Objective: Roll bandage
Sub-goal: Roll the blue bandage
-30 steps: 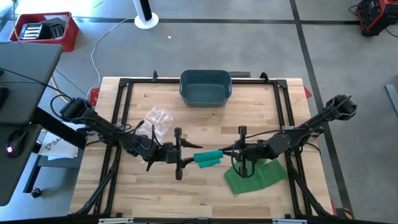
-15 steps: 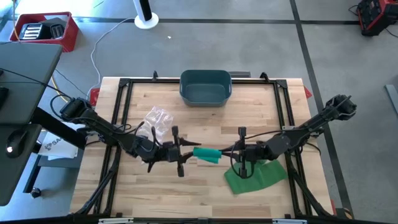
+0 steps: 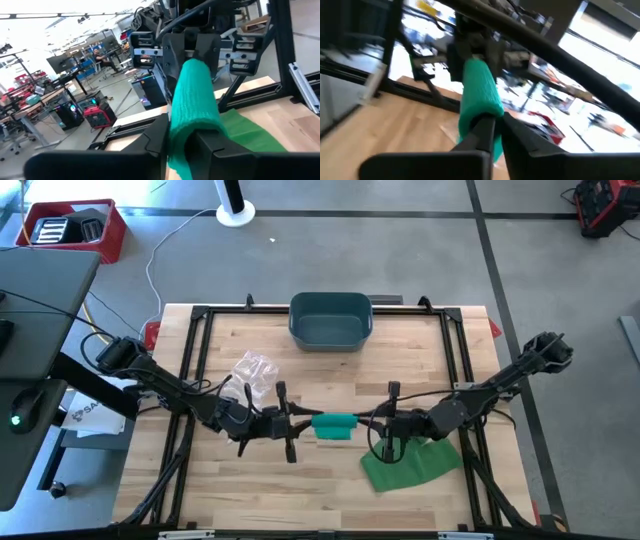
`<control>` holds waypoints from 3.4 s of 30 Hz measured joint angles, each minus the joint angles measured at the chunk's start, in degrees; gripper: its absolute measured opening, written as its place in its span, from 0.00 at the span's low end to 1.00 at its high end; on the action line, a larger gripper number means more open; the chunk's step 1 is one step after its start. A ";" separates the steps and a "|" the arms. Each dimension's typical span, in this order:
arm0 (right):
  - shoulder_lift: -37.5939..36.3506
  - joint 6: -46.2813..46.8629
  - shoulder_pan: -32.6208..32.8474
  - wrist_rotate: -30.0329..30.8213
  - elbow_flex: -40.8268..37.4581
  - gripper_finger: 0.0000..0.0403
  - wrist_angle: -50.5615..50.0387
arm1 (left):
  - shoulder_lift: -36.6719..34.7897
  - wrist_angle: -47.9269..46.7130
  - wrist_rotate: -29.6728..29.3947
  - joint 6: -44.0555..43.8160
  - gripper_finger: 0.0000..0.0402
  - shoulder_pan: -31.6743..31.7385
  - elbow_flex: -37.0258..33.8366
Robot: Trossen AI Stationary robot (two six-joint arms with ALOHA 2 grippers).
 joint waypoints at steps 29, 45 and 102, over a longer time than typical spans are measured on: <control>3.79 33.18 3.23 -8.89 0.60 0.44 -23.93 | -2.96 -11.67 6.28 -19.39 0.02 -1.45 -0.10; 10.65 32.07 -5.10 -21.77 0.73 0.44 -19.90 | -1.50 -3.22 -4.46 -20.56 0.02 14.89 -17.32; 31.91 10.33 -15.98 -38.97 31.17 0.00 -61.38 | -1.52 -11.53 -15.94 -19.56 0.02 28.61 -27.69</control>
